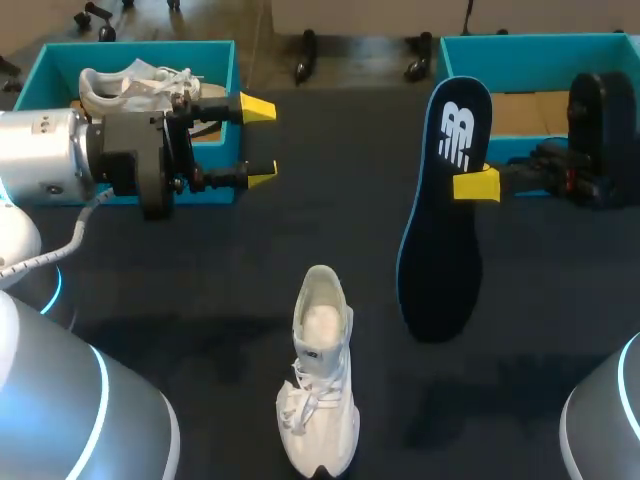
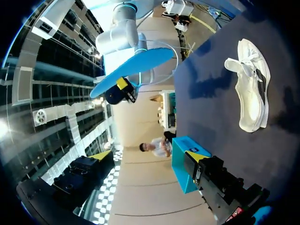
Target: Take the shoe out of the shoebox, open the shoe tongue, remove and reinsert the insole, then place the shoe into the shoebox
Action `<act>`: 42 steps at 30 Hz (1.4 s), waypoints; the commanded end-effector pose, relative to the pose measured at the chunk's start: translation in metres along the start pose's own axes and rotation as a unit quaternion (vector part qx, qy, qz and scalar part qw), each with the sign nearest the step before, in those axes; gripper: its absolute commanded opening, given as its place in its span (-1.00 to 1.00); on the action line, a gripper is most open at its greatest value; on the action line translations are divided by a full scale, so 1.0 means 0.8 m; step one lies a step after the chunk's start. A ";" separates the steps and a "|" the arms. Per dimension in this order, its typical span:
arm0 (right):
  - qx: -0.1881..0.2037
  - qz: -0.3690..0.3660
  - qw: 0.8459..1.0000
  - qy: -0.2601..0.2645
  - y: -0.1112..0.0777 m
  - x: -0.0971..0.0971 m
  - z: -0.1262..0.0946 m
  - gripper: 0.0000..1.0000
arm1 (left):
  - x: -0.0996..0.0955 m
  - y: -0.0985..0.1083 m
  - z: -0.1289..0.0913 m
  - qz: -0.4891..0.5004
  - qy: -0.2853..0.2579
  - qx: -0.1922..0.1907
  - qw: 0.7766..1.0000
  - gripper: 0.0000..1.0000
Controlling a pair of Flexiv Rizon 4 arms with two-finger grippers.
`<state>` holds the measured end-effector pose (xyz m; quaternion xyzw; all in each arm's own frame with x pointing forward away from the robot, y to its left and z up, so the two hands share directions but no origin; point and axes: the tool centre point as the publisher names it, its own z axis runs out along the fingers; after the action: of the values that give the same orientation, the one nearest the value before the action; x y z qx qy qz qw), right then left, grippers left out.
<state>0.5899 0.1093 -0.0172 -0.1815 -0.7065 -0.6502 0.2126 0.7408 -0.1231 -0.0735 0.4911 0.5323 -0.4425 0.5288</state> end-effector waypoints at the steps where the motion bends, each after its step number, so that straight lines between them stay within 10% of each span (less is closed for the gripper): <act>1: 0.000 0.000 1.000 0.000 -0.001 -0.001 0.002 -1.00 | -0.001 0.019 0.009 -0.009 0.007 0.021 1.000 1.00; 5: 0.000 0.000 1.000 0.000 -0.001 -0.001 0.002 -1.00 | 0.000 0.020 0.010 -0.017 0.008 0.032 0.999 1.00; 25: 0.074 0.162 0.981 0.076 0.070 -0.174 0.017 -1.00 | 0.000 0.020 0.010 -0.017 0.008 0.032 0.999 1.00; 42: 0.084 0.182 0.977 0.079 0.080 -0.187 0.028 -1.00 | 0.000 0.020 0.010 -0.017 0.008 0.032 0.999 1.00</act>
<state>0.7329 0.1286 -0.0433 -0.2476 -0.6820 -0.5766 0.3757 0.7571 -0.1277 -0.0719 0.5020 0.5317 -0.4639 0.5002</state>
